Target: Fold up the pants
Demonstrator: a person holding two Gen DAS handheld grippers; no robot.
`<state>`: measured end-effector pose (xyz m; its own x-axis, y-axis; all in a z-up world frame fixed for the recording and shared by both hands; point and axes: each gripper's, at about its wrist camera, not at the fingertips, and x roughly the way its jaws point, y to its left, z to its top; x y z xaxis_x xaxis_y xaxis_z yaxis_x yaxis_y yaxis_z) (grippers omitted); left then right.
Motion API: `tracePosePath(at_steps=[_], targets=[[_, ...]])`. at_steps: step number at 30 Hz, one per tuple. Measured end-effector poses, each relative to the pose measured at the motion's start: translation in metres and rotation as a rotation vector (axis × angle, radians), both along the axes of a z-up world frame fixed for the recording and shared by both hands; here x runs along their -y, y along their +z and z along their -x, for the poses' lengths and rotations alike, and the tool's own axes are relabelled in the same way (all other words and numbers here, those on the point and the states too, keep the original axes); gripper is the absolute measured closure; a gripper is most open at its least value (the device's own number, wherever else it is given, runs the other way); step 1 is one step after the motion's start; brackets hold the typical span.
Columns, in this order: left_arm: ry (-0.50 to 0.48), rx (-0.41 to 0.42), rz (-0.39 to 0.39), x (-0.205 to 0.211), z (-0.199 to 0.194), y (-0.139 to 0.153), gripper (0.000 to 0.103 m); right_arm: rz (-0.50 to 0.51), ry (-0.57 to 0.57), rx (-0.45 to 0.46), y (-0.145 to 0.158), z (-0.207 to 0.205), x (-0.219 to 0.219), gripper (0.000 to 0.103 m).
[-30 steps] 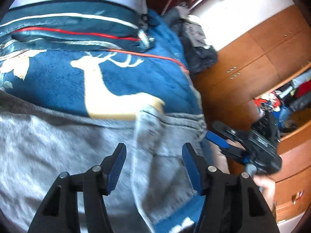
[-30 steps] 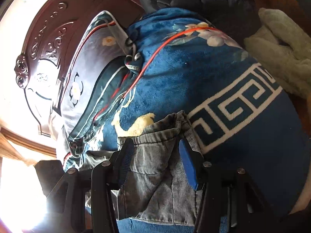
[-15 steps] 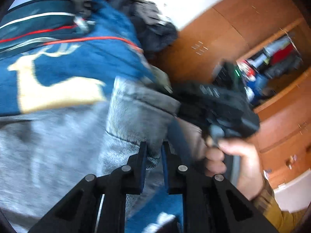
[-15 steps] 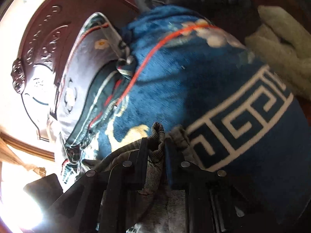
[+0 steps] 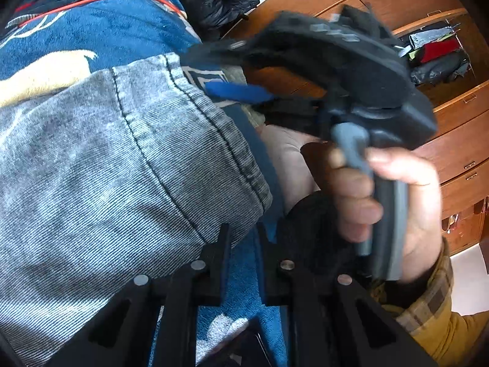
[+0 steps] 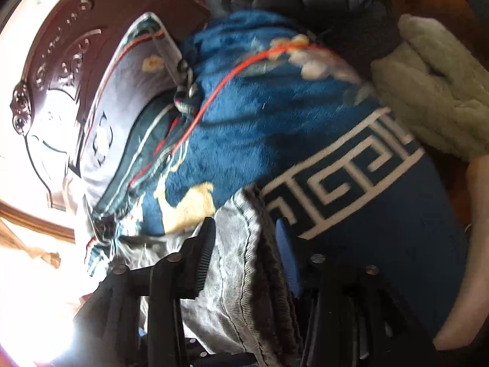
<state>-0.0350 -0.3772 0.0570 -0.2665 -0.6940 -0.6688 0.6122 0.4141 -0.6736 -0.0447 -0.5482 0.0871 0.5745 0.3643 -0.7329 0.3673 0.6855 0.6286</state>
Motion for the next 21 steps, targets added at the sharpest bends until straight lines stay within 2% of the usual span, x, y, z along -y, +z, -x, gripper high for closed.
tracePosePath(at_steps=[2, 3, 4, 9, 11, 13, 16, 18, 19, 20, 21], targets=[[-0.004, 0.012, 0.001, -0.001, -0.002, 0.005, 0.086, 0.012, 0.031, -0.025, -0.010, -0.009, -0.010, 0.064], [-0.001, 0.015, 0.002, 0.001, -0.008, 0.005, 0.086, 0.041, 0.050, -0.041, -0.014, -0.013, -0.016, 0.082], [0.003, 0.015, 0.007, -0.002, -0.009, 0.008, 0.086, 0.120, 0.069, -0.066, -0.016, -0.017, -0.023, 0.087], [0.048, 0.006, 0.044, -0.028, -0.016, 0.016, 0.086, 0.235, 0.058, -0.014, 0.009, -0.012, -0.033, 0.090], [0.069, 0.018, 0.039, -0.045, -0.021, 0.018, 0.086, 0.296, 0.073, -0.052, 0.005, -0.014, -0.036, 0.089], [0.107, 0.048, 0.022, -0.070, -0.029, 0.023, 0.086, 0.281, 0.084, -0.104, -0.013, -0.016, -0.035, 0.088], [0.228, 0.094, -0.022, -0.117, -0.054, 0.029, 0.085, 0.214, 0.053, -0.104, -0.020, -0.013, -0.025, 0.084], [0.340, 0.136, -0.064, -0.156, -0.077, 0.036, 0.078, 0.219, 0.035, -0.089, -0.011, -0.010, -0.024, 0.071], [0.410, 0.155, -0.083, -0.178, -0.092, 0.039, 0.070, 0.252, 0.033, -0.076, -0.005, -0.008, -0.026, 0.068], [0.485, 0.171, -0.114, -0.199, -0.108, 0.040, 0.062, 0.273, 0.036, -0.065, -0.001, -0.008, -0.028, 0.061], [0.554, 0.180, -0.147, -0.216, -0.123, 0.040, 0.061, 0.275, 0.038, -0.052, 0.001, -0.008, -0.030, 0.054]])
